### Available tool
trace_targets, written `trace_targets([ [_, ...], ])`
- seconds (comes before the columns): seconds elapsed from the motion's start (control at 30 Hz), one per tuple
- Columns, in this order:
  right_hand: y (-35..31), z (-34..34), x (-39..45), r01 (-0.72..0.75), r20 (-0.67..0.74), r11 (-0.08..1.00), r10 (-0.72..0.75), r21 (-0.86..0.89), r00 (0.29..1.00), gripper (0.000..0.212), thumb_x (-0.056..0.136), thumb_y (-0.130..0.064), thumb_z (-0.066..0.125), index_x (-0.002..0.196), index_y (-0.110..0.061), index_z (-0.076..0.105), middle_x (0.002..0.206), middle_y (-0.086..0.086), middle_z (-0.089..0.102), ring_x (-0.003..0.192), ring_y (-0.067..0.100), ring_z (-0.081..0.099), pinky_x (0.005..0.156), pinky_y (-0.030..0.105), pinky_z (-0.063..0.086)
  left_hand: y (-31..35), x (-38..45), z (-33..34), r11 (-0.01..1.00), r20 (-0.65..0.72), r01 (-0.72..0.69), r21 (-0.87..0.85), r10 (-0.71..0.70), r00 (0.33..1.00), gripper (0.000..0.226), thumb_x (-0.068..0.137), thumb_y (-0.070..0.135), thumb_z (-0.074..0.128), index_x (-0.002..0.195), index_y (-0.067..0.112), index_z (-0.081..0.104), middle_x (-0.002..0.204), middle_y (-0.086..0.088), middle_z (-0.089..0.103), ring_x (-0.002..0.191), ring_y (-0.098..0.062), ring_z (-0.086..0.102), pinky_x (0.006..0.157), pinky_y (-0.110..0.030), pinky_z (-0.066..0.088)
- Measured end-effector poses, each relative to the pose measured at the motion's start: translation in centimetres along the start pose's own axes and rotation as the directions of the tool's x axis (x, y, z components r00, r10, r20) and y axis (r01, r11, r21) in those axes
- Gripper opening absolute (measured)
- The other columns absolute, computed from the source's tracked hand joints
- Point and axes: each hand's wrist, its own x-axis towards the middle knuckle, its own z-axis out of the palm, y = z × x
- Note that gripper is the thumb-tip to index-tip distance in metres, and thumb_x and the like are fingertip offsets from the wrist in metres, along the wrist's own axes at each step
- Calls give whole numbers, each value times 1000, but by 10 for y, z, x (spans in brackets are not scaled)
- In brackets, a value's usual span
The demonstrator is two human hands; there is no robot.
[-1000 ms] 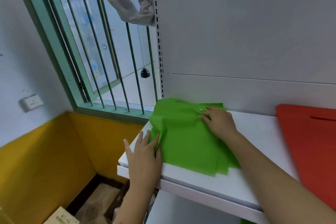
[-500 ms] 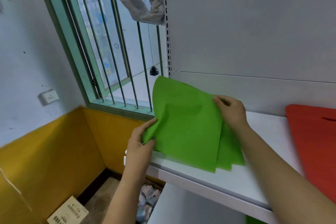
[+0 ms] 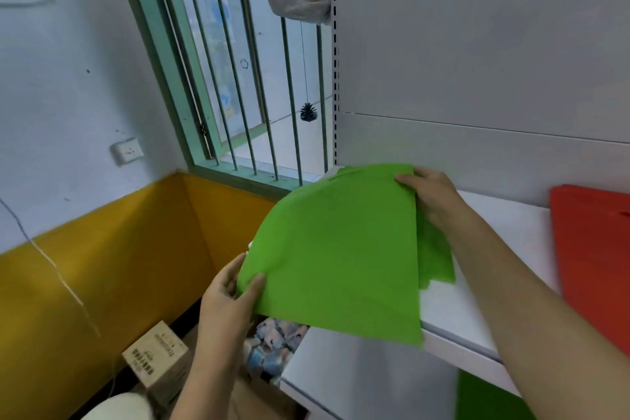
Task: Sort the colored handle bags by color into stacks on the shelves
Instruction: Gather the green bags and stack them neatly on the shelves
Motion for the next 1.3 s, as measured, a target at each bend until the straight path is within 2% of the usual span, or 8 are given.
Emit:
trace_targets([
  [0.2,-36,19,-52,168,164,884,-106,-437,981,14,86,-13,69,100,-13,69,92,2,69,78,14,60,64,23,46,-13,-35,-57,987,44,161,12,-162,986,22,83,16,73,105,11,71,93,-7,76,82,-25,71,69,-37,56],
  [0.27,-41,27,-83,258,166,817,-200,-516,966,7,87,-14,69,95,-12,69,77,-1,65,64,9,55,52,17,41,-24,-45,-75,982,55,187,20,-188,981,32,74,28,78,99,10,74,93,-10,76,88,-29,71,80,-43,56],
  [0.5,4,23,-212,279,102,602,-311,-748,945,22,87,-27,70,106,-15,73,91,-2,72,83,12,65,78,24,50,-87,-99,-115,952,67,241,189,-258,964,9,93,18,66,94,11,71,86,-8,70,68,-20,64,59,-31,57],
  [0.63,50,-9,-277,214,80,623,-237,-753,968,23,96,-22,58,104,-3,68,54,-5,63,46,1,59,53,14,42,-122,-130,-114,924,117,208,321,-257,959,12,94,14,64,98,4,69,75,-9,68,54,-20,60,56,-35,56],
  [0.8,114,-87,-307,-119,-79,777,89,-618,993,31,103,-13,44,129,1,51,77,7,59,43,4,62,39,18,41,-155,-166,-93,885,235,246,396,-357,904,14,101,11,50,103,3,62,84,-24,69,45,-22,67,33,-20,44],
  [0.97,167,-174,-311,-412,-250,852,343,-324,905,44,105,-16,37,147,-2,31,101,19,53,41,12,64,40,18,49,-184,-186,-43,840,266,251,481,-413,871,16,103,15,47,110,9,60,91,-18,72,65,-36,72,39,-21,46],
  [1.13,214,-277,-294,-544,-330,832,486,-109,809,45,105,-29,41,145,-9,37,124,27,57,59,23,70,55,24,56,-233,-203,45,813,313,186,552,-410,857,17,104,18,45,106,12,61,88,-11,69,57,-30,71,36,-21,42],
  [1.3,250,-349,-262,-622,-303,779,575,-80,760,27,102,-27,47,117,-8,56,105,22,66,68,22,69,60,23,56,-300,-217,117,763,329,162,626,-447,832,18,103,22,46,95,26,62,97,-8,68,60,-33,72,37,-25,43],
])
